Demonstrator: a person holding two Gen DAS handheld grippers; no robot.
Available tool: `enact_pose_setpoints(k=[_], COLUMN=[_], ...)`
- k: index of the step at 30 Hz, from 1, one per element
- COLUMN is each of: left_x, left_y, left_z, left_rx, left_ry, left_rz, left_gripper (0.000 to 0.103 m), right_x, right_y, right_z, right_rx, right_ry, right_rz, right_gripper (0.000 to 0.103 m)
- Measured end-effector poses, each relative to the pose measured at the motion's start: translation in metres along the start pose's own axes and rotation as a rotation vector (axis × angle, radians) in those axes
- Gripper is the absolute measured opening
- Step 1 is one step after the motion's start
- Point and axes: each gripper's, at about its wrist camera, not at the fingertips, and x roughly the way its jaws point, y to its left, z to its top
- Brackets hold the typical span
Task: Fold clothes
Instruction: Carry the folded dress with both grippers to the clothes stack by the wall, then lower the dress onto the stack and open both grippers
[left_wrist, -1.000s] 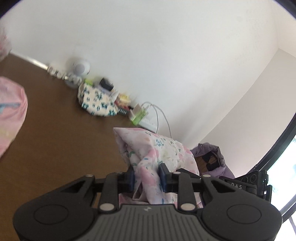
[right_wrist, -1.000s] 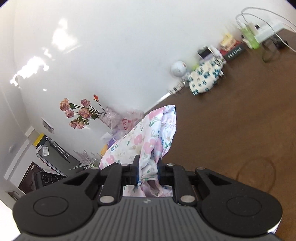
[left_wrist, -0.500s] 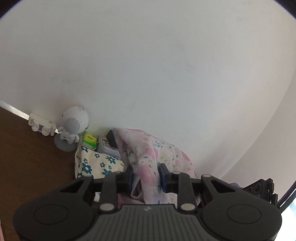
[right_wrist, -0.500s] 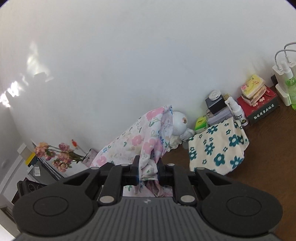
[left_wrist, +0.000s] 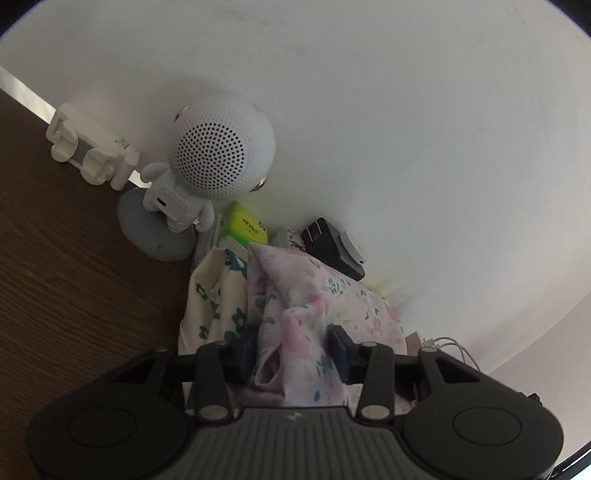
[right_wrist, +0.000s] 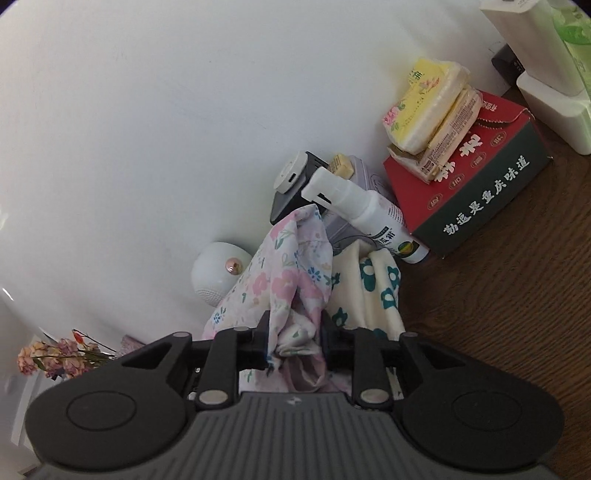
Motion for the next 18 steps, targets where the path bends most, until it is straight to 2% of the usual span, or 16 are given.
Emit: enact_pose_setpoints(k=[2,6,7,8,9,10,11,15,18], left_x=[-0.02,-0.049,-0.046,-0.041,-0.037,-0.029,-0.021,0.009,0.027], left_y=[-0.016,-0.053,-0.059,-0.065,-0.071,-0.073,-0.072,-0.052,-0.044], left_z=[0.004,0.011,0.012,0.012,0.013,0.012,0.01,0.0,-0.012], left_rx=[0.115,0.346,0.362,0.368,0.375,0.368,0.359,0.294,0.327], left_ry=[-0.042,-0.141,-0.147,-0.147,-0.146,-0.137,-0.136,-0.124,-0.097], left_rz=[0.041,0.05,0.056,0.065,0.075,0.091,0.111,0.146,0.183], left_gripper=[0.058,0.057,0.056,0.045,0.027,0.02,0.013,0.012,0.011], right_x=[-0.016,-0.05,-0.052,-0.05,-0.042,-0.033,-0.024,0.023,0.045], right_y=[0.009,0.047,0.059,0.068,0.077,0.085,0.093,0.093,0.079], right_z=[0.002,0.001,-0.002,-0.003,-0.007,-0.012,-0.017,-0.026,-0.031], right_rx=[-0.059,-0.252,-0.304,-0.343,-0.378,-0.414,-0.451,-0.517,-0.558], right_ry=[-0.035,-0.162,-0.191,-0.206,-0.211,-0.212,-0.214,-0.158,-0.115], right_rz=[-0.014,-0.085,-0.091,-0.086,-0.096,-0.115,-0.135,-0.238,-0.341], right_gripper=[0.051,0.05,0.044,0.028,0.017,0.006,0.005,0.004,0.003])
